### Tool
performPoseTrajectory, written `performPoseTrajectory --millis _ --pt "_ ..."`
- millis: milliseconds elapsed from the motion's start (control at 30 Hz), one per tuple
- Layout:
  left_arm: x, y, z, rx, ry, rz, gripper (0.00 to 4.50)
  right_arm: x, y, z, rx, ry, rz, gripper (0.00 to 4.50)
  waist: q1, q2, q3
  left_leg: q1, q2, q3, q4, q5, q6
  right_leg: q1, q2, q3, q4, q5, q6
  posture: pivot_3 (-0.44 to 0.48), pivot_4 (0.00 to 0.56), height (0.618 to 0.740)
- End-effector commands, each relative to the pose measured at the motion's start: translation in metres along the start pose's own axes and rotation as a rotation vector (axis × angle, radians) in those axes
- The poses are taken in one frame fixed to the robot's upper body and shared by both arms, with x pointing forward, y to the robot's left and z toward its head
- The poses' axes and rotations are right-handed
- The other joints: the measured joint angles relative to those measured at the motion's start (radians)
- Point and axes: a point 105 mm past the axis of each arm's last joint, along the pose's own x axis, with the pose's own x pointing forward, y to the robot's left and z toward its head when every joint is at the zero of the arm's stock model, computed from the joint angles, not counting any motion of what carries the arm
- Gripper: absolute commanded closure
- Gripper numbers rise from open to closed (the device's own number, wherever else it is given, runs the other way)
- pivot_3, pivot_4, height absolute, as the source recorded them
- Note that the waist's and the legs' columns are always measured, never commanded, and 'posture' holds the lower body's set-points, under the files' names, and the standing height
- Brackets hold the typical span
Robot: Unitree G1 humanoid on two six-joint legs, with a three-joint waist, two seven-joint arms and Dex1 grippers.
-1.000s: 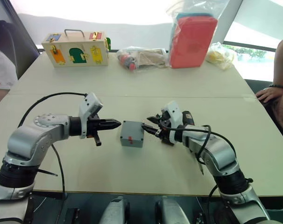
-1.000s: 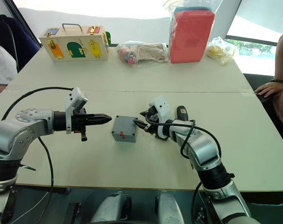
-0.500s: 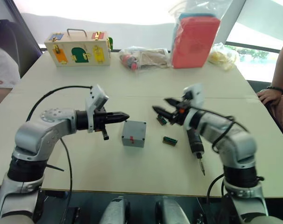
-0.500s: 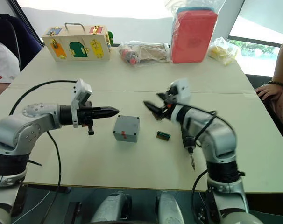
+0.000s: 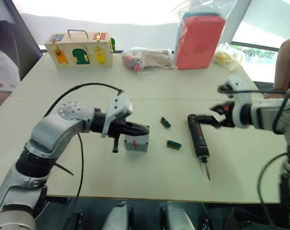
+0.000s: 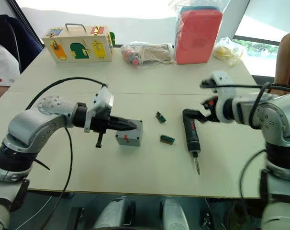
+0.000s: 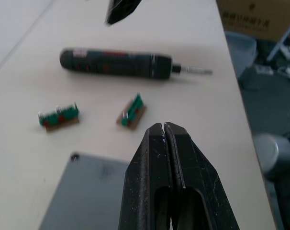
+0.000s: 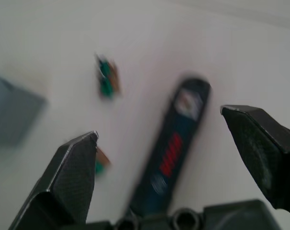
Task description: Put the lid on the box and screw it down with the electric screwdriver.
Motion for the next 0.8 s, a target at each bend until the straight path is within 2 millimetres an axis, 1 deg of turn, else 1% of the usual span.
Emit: performPoseTrajectory --millis 33,133,200,333,433,567,667,800 --pt "-0.003 -0.002 0.0 0.07 0.023 0.002 4.5 0.001 0.008 -0.008 -0.01 0.081 0.08 0.02 -0.006 0.0 0.0 0.0 0.0 0.0 0.0 0.0 0.0 0.0 0.0 0.0 0.0 0.0 0.0 0.0 0.15 0.738" --pt "-0.007 -0.002 -0.003 0.056 0.027 0.021 4.5 0.008 0.004 -0.013 0.026 0.148 0.094 0.02 -0.003 0.0 0.0 0.0 0.001 0.001 0.001 0.0 0.001 0.0 0.0 0.0 0.0 0.0 0.0 0.0 0.15 0.738" --pt "-0.01 -0.001 -0.004 0.036 0.018 0.042 4.5 0.017 0.004 -0.013 0.063 0.178 0.112 0.02 0.0 0.0 0.0 0.0 0.001 0.0 0.001 0.0 0.001 0.0 0.0 0.0 0.0 0.0 0.0 0.0 0.15 0.738" --pt "-0.008 -0.001 -0.006 0.016 0.002 0.078 4.5 0.035 0.008 -0.015 0.066 0.257 0.125 0.02 -0.001 0.0 0.0 0.0 0.001 0.0 0.001 0.0 0.001 0.0 0.0 0.0 0.0 0.0 0.0 0.0 0.15 0.738" --pt "-0.007 -0.002 -0.007 0.004 -0.013 0.1 4.5 0.045 0.006 -0.018 0.077 0.303 0.104 0.02 0.002 0.0 0.001 0.0 0.001 0.0 0.001 0.0 0.001 -0.001 0.0 0.0 0.0 0.0 0.0 0.0 0.15 0.738" --pt "-0.005 -0.001 -0.007 -0.011 -0.027 0.128 4.5 0.053 0.004 -0.021 0.074 0.35 0.079 0.02 0.003 0.0 0.001 -0.001 0.001 0.0 0.001 0.0 0.001 -0.001 0.0 0.0 0.0 0.0 0.0 0.0 0.15 0.738" --pt "-0.006 0.0 -0.008 -0.028 -0.048 0.161 4.5 0.057 0.008 -0.03 0.034 0.411 0.078 0.68 0.002 0.0 0.001 -0.001 0.001 0.0 0.001 0.0 0.001 -0.001 0.0 0.0 0.0 0.0 0.0 0.0 0.15 0.738" --pt "-0.006 0.002 -0.006 -0.034 -0.069 0.194 4.5 0.055 0.01 -0.045 0.004 0.458 0.083 2.02 0.005 0.0 0.0 -0.001 0.001 -0.001 0.001 0.0 0.001 0.0 0.0 -0.001 0.0 0.0 0.0 0.0 0.15 0.738"
